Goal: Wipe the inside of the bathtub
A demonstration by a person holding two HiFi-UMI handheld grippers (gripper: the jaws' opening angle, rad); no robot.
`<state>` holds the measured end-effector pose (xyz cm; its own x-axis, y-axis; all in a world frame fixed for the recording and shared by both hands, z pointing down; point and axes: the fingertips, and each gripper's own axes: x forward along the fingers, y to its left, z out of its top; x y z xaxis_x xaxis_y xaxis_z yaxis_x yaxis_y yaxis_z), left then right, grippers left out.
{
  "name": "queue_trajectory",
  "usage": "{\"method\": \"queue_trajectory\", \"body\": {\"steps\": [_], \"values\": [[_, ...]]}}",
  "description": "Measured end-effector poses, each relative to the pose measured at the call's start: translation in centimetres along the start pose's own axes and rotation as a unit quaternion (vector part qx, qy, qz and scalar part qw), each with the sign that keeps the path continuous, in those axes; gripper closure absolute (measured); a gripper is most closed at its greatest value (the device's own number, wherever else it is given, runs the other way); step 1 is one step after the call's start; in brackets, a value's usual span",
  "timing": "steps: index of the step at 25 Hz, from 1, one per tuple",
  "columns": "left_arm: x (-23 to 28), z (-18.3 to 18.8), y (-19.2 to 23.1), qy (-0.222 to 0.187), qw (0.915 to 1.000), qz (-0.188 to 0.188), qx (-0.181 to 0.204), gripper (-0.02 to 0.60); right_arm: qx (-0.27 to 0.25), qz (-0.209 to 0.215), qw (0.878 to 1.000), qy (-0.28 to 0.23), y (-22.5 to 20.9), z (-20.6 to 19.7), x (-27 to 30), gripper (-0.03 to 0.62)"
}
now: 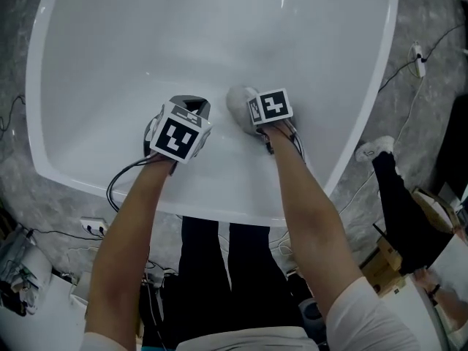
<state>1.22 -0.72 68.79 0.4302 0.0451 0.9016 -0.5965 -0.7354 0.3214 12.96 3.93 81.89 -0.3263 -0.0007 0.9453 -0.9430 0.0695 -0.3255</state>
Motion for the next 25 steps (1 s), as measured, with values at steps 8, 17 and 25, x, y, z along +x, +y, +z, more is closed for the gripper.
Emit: {"method": "queue_trajectory", "body": {"steps": [8, 17, 25], "values": [[-3.9, 0.9, -2.3, -0.021, 0.9994, 0.007, -0.026, 0.569, 0.019, 0.029, 0.998, -0.061, 1.7, 0.9, -6.7, 0.500], [-9.2, 2.8, -4.9, -0.077, 0.9927, 0.024, -0.090, 0.569, 0.005, 0.060, 0.986, -0.154, 4.4, 2.4, -16.6, 0.500], [-15.6, 5.0, -9.2, -0.123, 0.9863, 0.029, -0.106, 0.569, -0.008, 0.084, 0.973, -0.216, 7.8, 1.0, -27.0, 0.500]]}}
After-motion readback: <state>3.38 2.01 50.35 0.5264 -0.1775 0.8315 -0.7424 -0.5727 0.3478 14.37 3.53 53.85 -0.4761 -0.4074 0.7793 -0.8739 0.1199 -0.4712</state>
